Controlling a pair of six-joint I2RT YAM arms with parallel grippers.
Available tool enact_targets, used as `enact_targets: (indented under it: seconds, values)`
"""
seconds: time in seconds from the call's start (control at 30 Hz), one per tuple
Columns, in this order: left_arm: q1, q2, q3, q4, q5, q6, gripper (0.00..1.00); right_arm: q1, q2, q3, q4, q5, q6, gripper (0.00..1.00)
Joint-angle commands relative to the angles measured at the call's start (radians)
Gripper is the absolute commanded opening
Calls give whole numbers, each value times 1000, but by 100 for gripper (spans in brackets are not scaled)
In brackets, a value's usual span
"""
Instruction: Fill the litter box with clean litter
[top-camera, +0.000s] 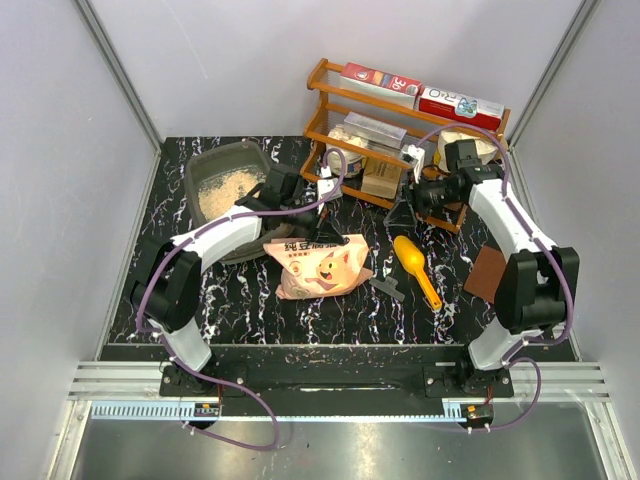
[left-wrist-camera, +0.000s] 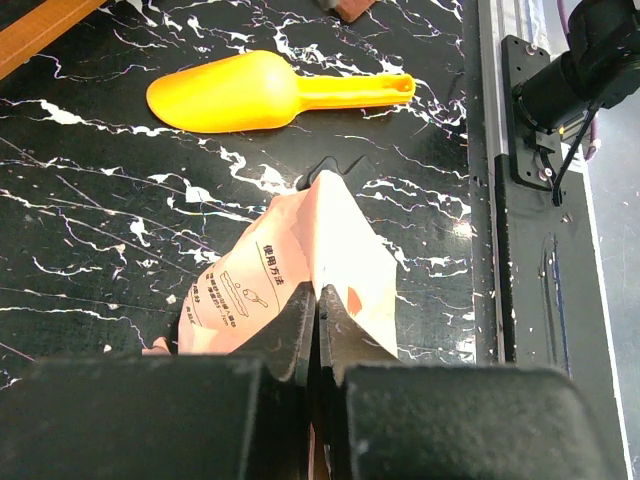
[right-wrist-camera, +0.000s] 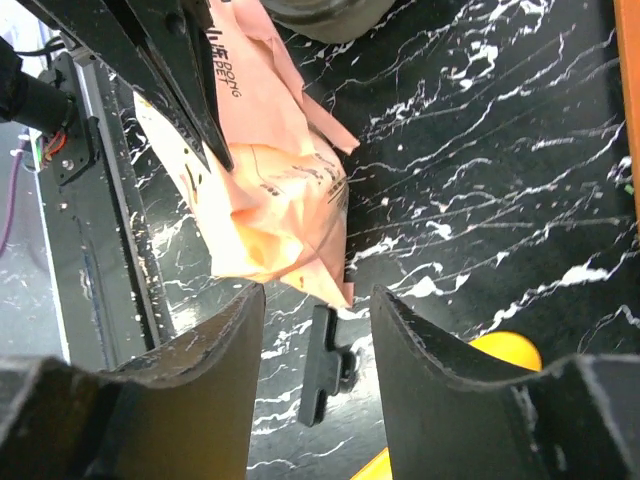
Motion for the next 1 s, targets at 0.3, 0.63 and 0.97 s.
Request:
enact_targets:
  seconds: [0.3, 0.63, 0.97]
  values:
    - [2, -53, 18, -33, 21, -17, 0, 1, 112, -146, -317, 282, -142, 52]
    - [15, -99, -28, -50, 0, -10, 0, 1, 226, -142, -305, 338, -145, 51]
    - [17, -93, -27, -59, -13, -7, 0, 46, 312, -101, -293, 315, -159, 43]
